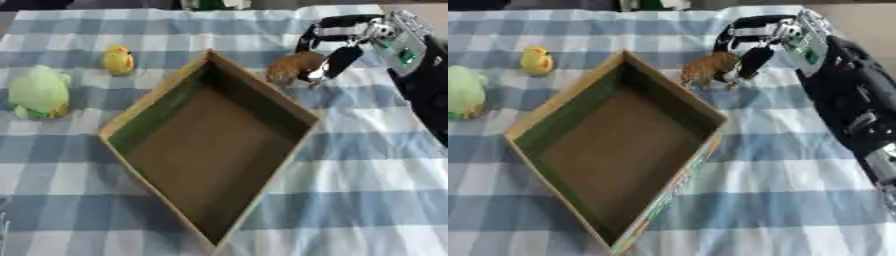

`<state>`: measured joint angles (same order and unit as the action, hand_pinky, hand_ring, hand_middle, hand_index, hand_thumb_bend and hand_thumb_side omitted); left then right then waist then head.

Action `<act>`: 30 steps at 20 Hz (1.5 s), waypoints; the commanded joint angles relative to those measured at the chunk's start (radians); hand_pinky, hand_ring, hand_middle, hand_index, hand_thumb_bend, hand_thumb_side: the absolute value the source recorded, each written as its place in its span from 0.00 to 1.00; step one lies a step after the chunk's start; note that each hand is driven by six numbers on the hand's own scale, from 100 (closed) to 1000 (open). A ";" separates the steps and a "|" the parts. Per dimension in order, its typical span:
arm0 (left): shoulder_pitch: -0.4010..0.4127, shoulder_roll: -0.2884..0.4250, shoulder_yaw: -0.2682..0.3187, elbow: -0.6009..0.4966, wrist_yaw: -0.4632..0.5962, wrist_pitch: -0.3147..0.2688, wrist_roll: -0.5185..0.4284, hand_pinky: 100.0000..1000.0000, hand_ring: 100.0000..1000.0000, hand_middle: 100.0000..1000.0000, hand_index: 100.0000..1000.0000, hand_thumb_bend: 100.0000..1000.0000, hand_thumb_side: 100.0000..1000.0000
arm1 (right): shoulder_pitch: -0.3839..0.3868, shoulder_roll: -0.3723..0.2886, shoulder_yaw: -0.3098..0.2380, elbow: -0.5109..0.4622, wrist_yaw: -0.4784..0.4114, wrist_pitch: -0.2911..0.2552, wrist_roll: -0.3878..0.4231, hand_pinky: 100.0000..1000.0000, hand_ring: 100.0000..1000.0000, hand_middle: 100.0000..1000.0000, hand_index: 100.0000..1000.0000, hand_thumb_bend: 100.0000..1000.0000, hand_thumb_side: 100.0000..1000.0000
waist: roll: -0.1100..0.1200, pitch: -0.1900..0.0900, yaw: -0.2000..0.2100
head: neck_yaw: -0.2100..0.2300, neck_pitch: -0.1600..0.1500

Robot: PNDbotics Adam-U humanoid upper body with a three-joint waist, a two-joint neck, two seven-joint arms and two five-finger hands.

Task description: Pick up objects on the table and place them in the box.

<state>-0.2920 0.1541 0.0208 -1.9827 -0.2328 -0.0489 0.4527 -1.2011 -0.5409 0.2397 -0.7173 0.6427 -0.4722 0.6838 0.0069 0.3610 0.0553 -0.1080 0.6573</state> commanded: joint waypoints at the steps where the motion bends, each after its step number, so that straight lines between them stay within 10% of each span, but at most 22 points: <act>1: -0.012 0.003 -0.004 -0.017 0.004 -0.002 -0.003 0.37 0.51 0.56 0.69 0.00 0.76 | -0.014 -0.019 -0.011 -0.034 -0.037 -0.185 0.223 0.75 0.77 0.40 0.60 0.00 0.16 | 0.000 -0.019 0.001 | -0.002 -0.012; 4: -0.012 0.003 -0.005 -0.017 0.005 -0.002 -0.004 0.37 0.51 0.56 0.69 0.00 0.76 | -0.009 -0.019 -0.007 -0.044 -0.071 -0.158 0.223 0.72 0.74 0.36 0.55 0.00 0.00 | 0.000 -0.019 0.001 | -0.003 -0.011; 19: -0.012 0.002 -0.007 -0.017 0.007 0.000 -0.006 0.37 0.52 0.56 0.69 0.00 0.75 | -0.008 -0.061 0.001 -0.340 -0.180 -0.032 0.167 0.65 0.59 0.15 0.30 0.00 0.01 | 0.000 -0.025 -0.001 | -0.002 -0.012; 24: -0.015 0.003 -0.009 -0.017 0.008 -0.002 -0.007 0.37 0.52 0.56 0.69 0.00 0.75 | -0.013 -0.070 0.024 -0.542 -0.191 -0.011 0.129 0.64 0.58 0.15 0.29 0.00 0.03 | 0.002 -0.027 0.000 | -0.004 -0.008; 25: -0.015 0.003 -0.010 -0.017 0.008 -0.002 -0.007 0.37 0.52 0.56 0.69 0.00 0.75 | -0.012 -0.070 0.035 -0.578 -0.194 -0.005 0.125 0.64 0.58 0.15 0.29 0.00 0.25 | 0.002 -0.028 0.000 | -0.004 -0.007; 26: -0.015 0.003 -0.010 -0.017 0.009 -0.002 -0.007 0.37 0.52 0.56 0.69 0.00 0.75 | -0.012 -0.067 0.049 -0.611 -0.199 -0.001 0.123 0.64 0.57 0.15 0.29 0.00 0.04 | 0.003 -0.028 0.001 | -0.005 -0.007; 30: -0.017 0.001 -0.012 -0.017 0.010 -0.004 -0.009 0.37 0.52 0.56 0.69 0.00 0.75 | -0.008 -0.041 0.104 -0.720 -0.223 0.026 0.131 0.64 0.57 0.15 0.29 0.00 0.05 | 0.005 -0.028 0.003 | -0.009 -0.009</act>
<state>-0.2991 0.1492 0.0127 -1.9827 -0.2286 -0.0506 0.4466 -1.1879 -0.5730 0.3386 -1.3863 0.4362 -0.3977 0.7583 0.0107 0.3588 0.0563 -0.1138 0.6570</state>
